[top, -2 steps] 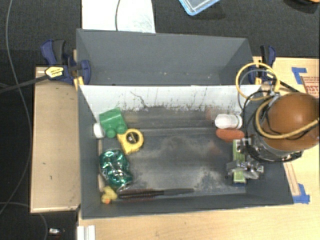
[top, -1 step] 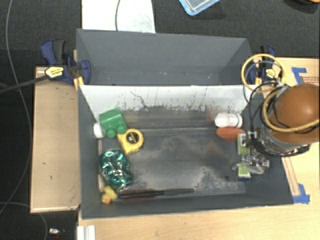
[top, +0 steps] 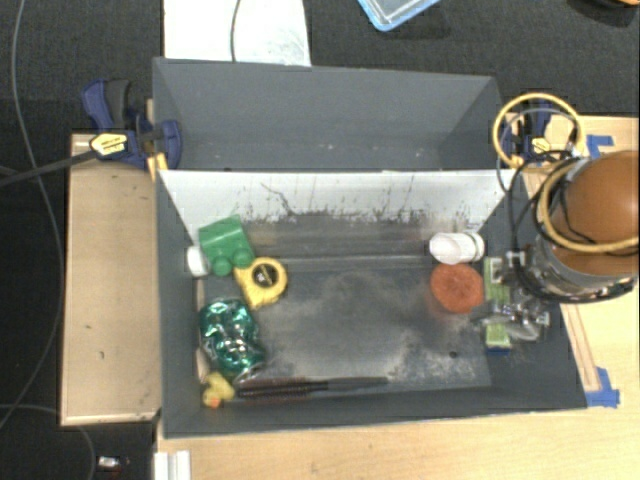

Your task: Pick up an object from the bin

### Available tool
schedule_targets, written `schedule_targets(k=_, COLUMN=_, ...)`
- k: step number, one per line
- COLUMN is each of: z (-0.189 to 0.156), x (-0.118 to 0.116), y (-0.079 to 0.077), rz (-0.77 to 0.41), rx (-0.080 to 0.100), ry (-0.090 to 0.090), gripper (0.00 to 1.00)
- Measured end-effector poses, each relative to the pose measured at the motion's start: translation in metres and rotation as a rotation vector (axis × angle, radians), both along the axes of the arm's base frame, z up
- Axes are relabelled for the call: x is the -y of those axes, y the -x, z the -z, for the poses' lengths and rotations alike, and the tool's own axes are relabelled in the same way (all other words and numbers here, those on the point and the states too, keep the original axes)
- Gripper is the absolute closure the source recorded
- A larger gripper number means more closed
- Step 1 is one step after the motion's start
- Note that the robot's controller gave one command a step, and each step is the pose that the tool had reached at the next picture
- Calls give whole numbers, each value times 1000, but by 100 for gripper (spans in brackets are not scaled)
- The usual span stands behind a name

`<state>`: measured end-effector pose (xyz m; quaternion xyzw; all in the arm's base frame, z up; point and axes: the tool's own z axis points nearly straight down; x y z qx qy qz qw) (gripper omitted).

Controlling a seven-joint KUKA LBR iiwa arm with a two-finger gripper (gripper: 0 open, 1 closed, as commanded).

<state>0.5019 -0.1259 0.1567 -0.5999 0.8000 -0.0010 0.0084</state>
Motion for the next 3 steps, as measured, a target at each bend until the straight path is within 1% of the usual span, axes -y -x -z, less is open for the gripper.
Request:
schedule_targets(k=1, z=-22, x=0, y=-1, rz=4, rx=1, ry=-1, gripper=100)
schedule_targets(k=2, z=-64, x=-1, y=0, rz=4, rx=-2, ry=-3, gripper=100)
schedule_targets(k=3, z=-96, x=-1, y=-1, rz=7, rx=-2, ry=-4, gripper=100)
